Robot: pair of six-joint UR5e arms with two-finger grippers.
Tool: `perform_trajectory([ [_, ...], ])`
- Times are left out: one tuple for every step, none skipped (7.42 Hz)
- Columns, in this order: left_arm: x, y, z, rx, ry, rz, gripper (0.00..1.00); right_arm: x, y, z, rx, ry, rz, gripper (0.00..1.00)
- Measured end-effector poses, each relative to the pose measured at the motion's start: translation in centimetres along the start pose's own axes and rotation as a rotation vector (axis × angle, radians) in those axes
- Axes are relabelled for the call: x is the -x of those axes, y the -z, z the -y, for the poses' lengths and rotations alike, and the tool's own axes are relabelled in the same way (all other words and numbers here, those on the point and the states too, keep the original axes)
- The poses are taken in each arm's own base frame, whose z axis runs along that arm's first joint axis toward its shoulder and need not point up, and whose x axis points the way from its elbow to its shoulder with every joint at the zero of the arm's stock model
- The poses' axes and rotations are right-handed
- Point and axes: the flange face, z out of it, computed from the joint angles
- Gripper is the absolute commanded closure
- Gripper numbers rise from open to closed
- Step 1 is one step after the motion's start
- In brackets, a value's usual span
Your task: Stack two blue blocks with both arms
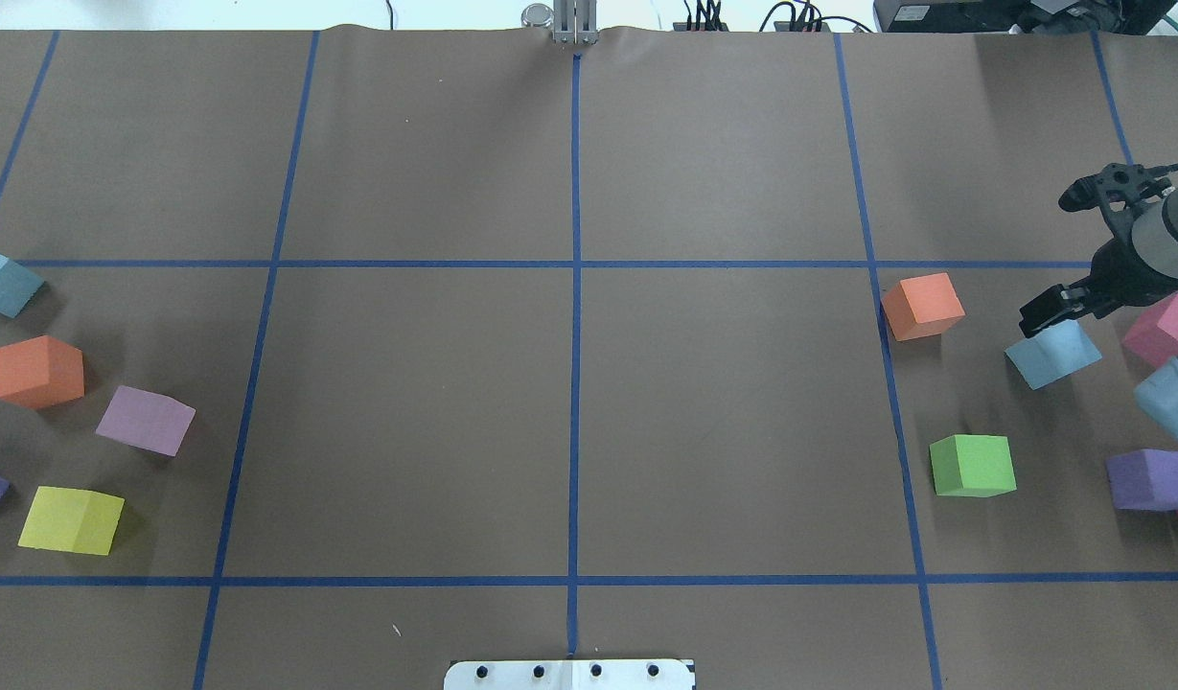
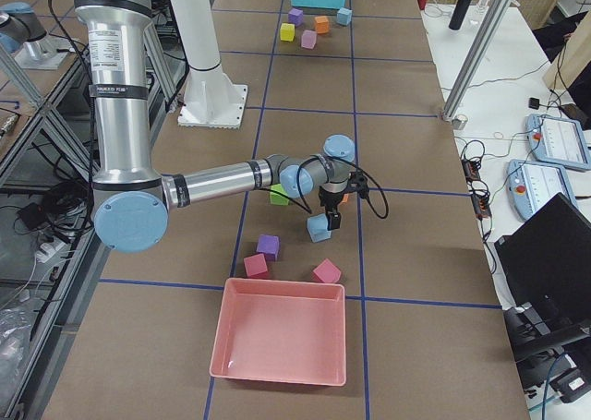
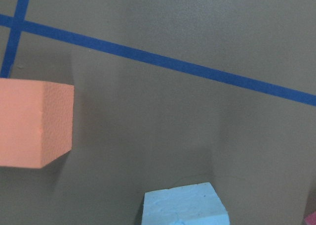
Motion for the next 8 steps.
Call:
perform_trajectory([
  [0.0, 0.0, 0.0, 0.0, 0.0, 0.0, 0.02, 0.0, -0.4, -0.4, 0.002, 0.007, -0.001, 0.0],
  [0.0, 0.0, 0.0, 0.0, 0.0, 0.0, 0.02, 0.0, -0.9, -0.8, 0.004, 0.016, -0.004, 0.0],
  [0.0, 0.0, 0.0, 0.0, 0.0, 0.0, 0.02, -0.1, -1.5, -1.3, 0.005, 0.025, -0.01, 0.0],
  [0.0, 0.0, 0.0, 0.0, 0.0, 0.0, 0.02, -0.3, -2.2, -1.5, 0.011, 0.03, -0.017, 0.0],
  [0.0, 0.0, 0.0, -0.001, 0.0, 0.0, 0.02, -0.4, -2.7, -1.7, 0.017, 0.033, -0.024, 0.0],
  [0.0, 0.0, 0.0, -0.001, 0.0, 0.0, 0.02, -0.4, -3.2, -1.8, 0.024, 0.035, -0.03, 0.07],
  [0.0, 0.0, 0.0, 0.0, 0.0, 0.0, 0.02, -0.3, -3.5, -1.9, 0.029, 0.037, -0.033, 0.2],
  [0.0, 0.0, 0.0, 0.0, 0.0, 0.0, 0.02, -0.2, -3.7, -1.9, 0.031, 0.039, -0.033, 0.33],
])
